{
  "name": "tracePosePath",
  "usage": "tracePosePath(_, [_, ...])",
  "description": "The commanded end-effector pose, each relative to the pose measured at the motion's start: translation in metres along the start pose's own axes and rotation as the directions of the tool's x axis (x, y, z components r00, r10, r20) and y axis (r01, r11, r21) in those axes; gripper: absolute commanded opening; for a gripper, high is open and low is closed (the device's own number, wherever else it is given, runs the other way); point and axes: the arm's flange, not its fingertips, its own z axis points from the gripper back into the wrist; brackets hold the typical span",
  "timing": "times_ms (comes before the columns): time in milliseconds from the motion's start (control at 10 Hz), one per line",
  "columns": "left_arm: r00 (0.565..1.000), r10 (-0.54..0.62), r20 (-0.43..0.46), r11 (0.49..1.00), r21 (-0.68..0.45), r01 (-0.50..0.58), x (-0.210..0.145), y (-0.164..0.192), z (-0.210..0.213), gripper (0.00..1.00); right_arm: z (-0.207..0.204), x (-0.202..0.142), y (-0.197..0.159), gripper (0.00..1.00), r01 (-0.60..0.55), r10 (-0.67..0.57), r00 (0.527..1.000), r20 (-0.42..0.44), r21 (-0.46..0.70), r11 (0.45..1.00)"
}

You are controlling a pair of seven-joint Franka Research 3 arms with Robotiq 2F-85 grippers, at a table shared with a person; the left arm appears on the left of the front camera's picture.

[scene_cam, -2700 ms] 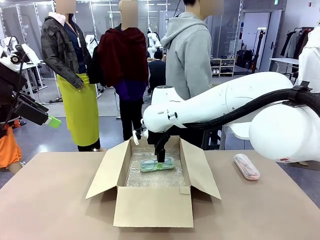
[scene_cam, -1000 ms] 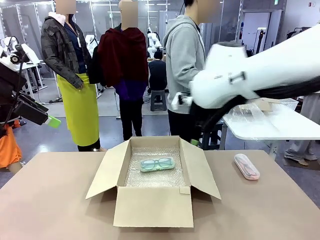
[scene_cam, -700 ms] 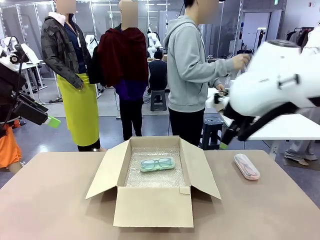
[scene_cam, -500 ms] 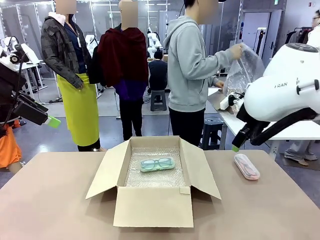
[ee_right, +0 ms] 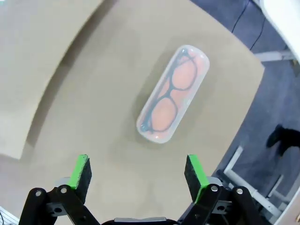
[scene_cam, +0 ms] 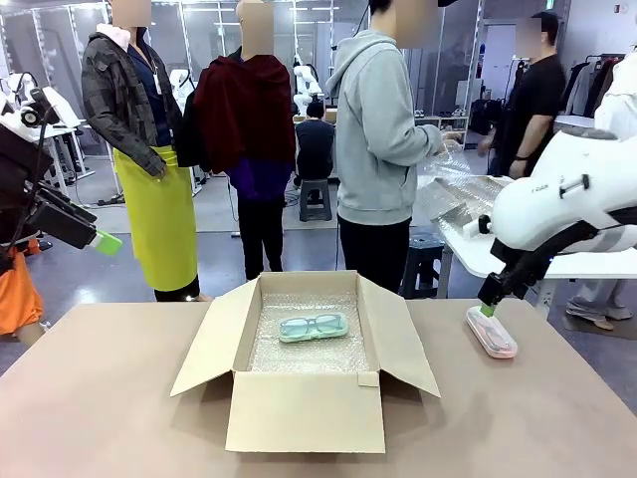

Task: Pack the glasses set securely to prepare it for shipping.
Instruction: Put the Glasses case from the right side of the table into the Package Box.

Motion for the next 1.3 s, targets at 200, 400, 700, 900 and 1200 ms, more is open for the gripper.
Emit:
tracePosePath(200, [1.0,0.0,0.004,1.0,-0.001,0.0,-0.001,0.0,0.001,1.0,-0.037,0.031,-0.02,1.0,0.168,-0.164,0.98,-0.11,0.024,0.985])
tracePosePath(400, [1.0,0.0,0.004,1.0,-0.001,0.0,-0.001,0.0,0.001,1.0,-0.056,0.035,-0.034,1.0,0.24,-0.233,0.961,-0.149,0.032,0.97])
tracePosePath(700, [1.0,0.0,0.004,1.0,-0.001,0.0,-0.001,0.0,0.001,1.0,-0.081,0.043,-0.04,1.0,0.28,-0.268,0.951,-0.156,0.057,0.958])
tracePosePath(900, [1.0,0.0,0.004,1.0,-0.001,0.0,-0.001,0.0,0.001,1.0,-0.099,0.045,-0.039,1.0,0.287,-0.275,0.95,-0.147,0.063,0.956])
tracePosePath(1200, [1.0,0.0,0.004,1.0,-0.001,0.0,-0.001,0.0,0.001,1.0,-0.114,0.046,-0.043,1.0,0.305,-0.3,0.941,-0.16,0.013,0.952])
